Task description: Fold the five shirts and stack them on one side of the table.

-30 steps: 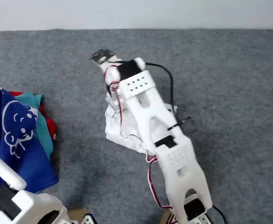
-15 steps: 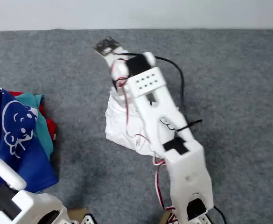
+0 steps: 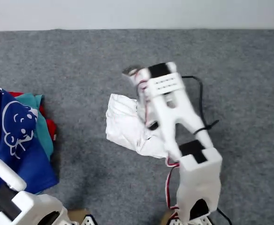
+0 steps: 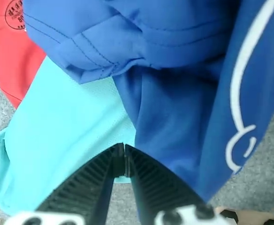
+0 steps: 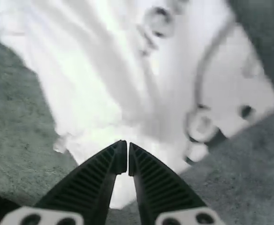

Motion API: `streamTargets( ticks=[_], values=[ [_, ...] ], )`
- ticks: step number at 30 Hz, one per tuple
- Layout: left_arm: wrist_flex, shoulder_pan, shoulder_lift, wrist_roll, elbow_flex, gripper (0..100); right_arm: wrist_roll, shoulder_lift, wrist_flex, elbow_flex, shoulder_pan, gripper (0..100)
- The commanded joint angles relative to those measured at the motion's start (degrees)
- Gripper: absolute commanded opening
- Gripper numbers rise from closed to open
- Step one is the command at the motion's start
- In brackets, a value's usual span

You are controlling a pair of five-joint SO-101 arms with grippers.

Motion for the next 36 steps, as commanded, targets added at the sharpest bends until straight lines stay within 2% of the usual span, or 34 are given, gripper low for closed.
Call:
streamTargets(
  ticks=[1,6,10,21,26,29,36],
  values=[
    [-1.14,0.53,-2.73,-0.26,-0.22,1,0.35,1.8,-0.13,-2.37,-7.78,0.9],
    [-1.23,0.53,-2.73,-0.26,-0.22,1,-2.46,3.47,0.84,-13.36,-16.75,0.9],
    [-1.23,0.53,-2.73,-0.26,-0.22,1,-2.46,3.12,2.68,-20.4,-18.95,0.9],
    [-1.23,0.53,-2.73,-0.26,-0.22,1,-2.46,1.01,2.77,-18.55,-4.0,0.9],
    [-1.23,0.62,-2.73,-0.26,-0.22,1,-2.37,1.27,2.24,-13.36,-2.68,0.9],
    [-1.23,0.62,-2.73,-0.26,-0.22,1,-2.37,3.12,1.19,-12.66,-5.67,0.9],
    [-1.14,2.73,-2.73,-0.26,-0.22,1,-2.37,9.01,0.75,-14.77,-19.38,0.9]
  ],
)
